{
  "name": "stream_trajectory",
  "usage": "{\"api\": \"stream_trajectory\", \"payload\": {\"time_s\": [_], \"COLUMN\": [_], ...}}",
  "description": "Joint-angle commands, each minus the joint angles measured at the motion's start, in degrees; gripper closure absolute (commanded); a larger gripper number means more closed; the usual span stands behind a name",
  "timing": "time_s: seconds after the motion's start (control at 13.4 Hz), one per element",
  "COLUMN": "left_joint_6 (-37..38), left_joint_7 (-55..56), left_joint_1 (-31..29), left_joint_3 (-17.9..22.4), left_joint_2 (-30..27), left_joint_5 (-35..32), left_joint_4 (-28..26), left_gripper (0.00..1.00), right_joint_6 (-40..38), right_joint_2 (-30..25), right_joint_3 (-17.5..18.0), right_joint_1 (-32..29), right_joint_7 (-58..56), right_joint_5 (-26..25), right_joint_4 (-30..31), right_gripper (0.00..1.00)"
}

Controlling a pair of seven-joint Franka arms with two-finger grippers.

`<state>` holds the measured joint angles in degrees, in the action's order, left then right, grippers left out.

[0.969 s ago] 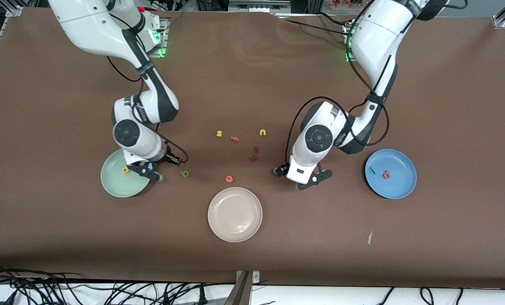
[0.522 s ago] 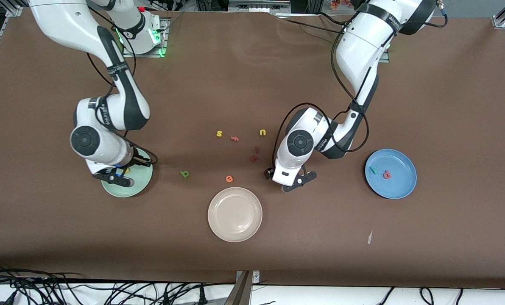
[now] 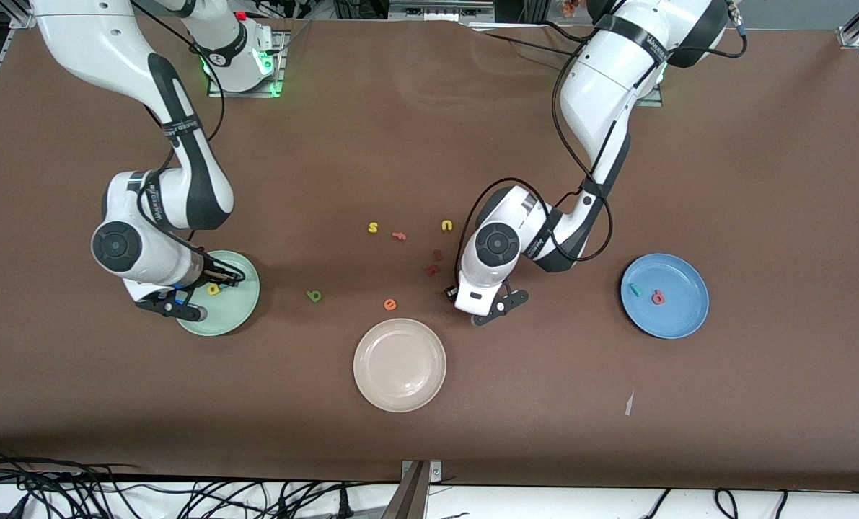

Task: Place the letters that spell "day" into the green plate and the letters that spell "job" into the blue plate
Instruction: 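Put the y in the green plate while the left gripper grasps the blue o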

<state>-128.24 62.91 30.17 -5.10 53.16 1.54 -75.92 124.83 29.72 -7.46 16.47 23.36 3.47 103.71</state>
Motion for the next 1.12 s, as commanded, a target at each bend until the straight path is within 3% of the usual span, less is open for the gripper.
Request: {"api": "stream_trajectory", "payload": {"time_s": [0.0, 0.22, 0.45, 0.67, 1.04], "left_joint_6": [0.7, 0.7, 4.7, 13.5, 15.8], "left_joint_7": [1.2, 0.8, -1.5, -12.9, -34.3], "left_joint_1": [0.9, 0.8, -1.9, -8.8, -19.3], "left_joint_3": [1.0, 1.1, 1.1, 0.7, 0.7], "left_joint_2": [0.9, 0.8, -2.3, -7.3, -15.5], "left_joint_5": [0.7, 0.6, 0.3, 1.0, 1.0], "left_joint_4": [1.9, 1.9, 2.0, 0.8, -10.5], "left_gripper": [0.76, 1.00, 1.00, 1.00, 1.00], "right_joint_6": [-0.9, -0.2, 0.5, 5.4, 8.9], "right_joint_2": [-0.4, 0.3, 2.8, 6.5, 9.0], "right_joint_3": [4.6, 7.4, 7.5, 7.6, 7.5], "right_joint_1": [0.4, 0.9, 1.7, 3.3, 4.9], "right_joint_7": [9.4, 16.3, 19.3, 22.9, 25.0], "right_joint_5": [0.5, 0.5, 0.5, 0.5, 0.4], "right_joint_4": [-0.8, -2.3, -5.2, -6.8, -6.9], "right_gripper": [0.40, 0.40, 0.40, 0.40, 0.40]}}
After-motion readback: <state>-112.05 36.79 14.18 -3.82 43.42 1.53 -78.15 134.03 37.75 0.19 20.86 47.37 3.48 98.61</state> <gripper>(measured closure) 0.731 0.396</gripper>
